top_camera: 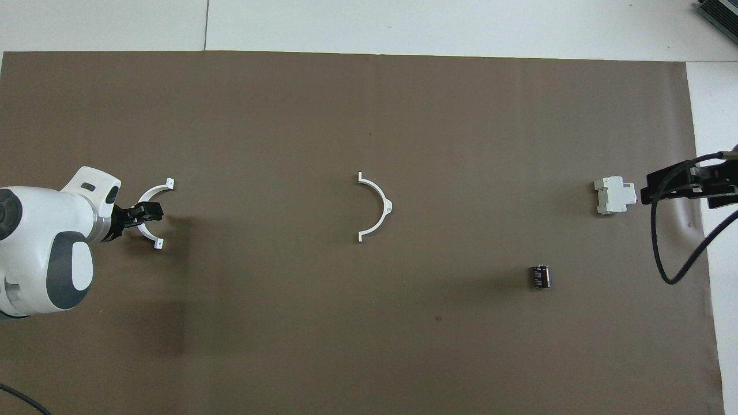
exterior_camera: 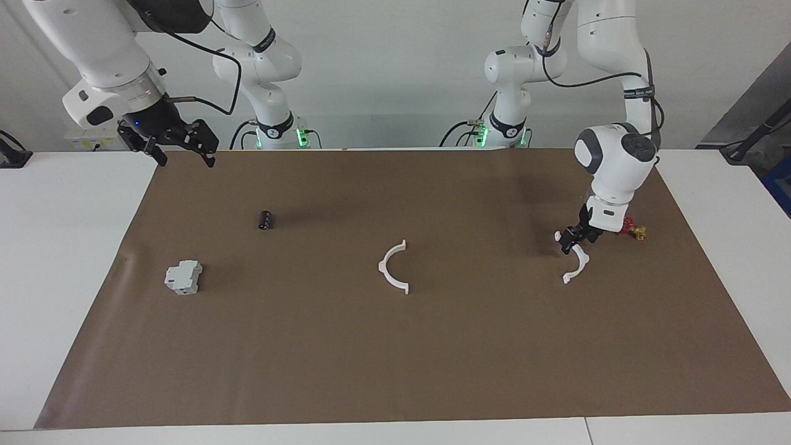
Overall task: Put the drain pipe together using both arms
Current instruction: 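Carry the clamp half to the centre half with the left gripper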
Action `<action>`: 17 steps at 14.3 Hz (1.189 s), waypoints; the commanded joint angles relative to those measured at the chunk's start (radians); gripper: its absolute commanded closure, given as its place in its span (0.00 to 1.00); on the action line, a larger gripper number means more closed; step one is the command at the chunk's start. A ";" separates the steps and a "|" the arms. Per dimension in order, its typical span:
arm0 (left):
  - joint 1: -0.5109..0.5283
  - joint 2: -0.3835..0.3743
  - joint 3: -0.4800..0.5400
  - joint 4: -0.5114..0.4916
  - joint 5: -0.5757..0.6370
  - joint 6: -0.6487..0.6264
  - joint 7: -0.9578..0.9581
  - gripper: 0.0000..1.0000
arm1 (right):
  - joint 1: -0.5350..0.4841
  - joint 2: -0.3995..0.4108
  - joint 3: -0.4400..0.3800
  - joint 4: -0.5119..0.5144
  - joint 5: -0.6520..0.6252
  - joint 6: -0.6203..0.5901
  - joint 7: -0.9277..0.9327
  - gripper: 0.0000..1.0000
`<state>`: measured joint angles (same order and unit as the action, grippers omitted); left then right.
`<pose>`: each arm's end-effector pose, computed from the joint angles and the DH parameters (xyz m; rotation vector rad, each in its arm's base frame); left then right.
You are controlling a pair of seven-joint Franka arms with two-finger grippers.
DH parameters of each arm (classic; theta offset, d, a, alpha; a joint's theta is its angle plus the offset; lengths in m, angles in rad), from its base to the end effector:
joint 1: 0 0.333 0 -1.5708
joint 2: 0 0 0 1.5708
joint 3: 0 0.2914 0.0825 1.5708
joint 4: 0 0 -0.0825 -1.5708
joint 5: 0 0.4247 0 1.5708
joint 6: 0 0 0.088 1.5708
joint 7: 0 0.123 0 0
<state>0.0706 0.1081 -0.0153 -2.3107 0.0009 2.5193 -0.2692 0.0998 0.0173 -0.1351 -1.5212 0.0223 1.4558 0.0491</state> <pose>0.5553 0.0306 0.2363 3.0850 0.5041 0.1562 0.5866 -0.0172 0.5894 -3.1169 0.1292 0.1290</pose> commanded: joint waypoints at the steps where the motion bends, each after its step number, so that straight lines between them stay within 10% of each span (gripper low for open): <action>1: -0.006 -0.004 0.003 -0.021 -0.009 0.021 -0.005 0.08 | 0.014 -0.013 -0.018 -0.019 0.007 0.008 0.003 0.00; 4: -0.006 -0.004 0.003 -0.023 -0.009 0.021 -0.008 0.32 | 0.005 -0.014 -0.018 -0.017 0.007 0.006 0.003 0.00; 9: -0.006 -0.004 0.003 -0.021 -0.009 0.019 -0.005 1.00 | 0.008 -0.014 -0.017 -0.017 0.016 0.005 0.003 0.00; 17: -0.087 -0.011 0.005 0.063 -0.009 -0.110 -0.112 1.00 | 0.006 -0.014 -0.017 -0.017 0.016 0.005 0.003 0.00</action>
<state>0.0402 0.1077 -0.0187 -2.3014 0.0009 2.4915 -0.3088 0.1048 0.0173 -0.1490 -1.5212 0.0223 1.4558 0.0491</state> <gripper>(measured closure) 0.930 0.000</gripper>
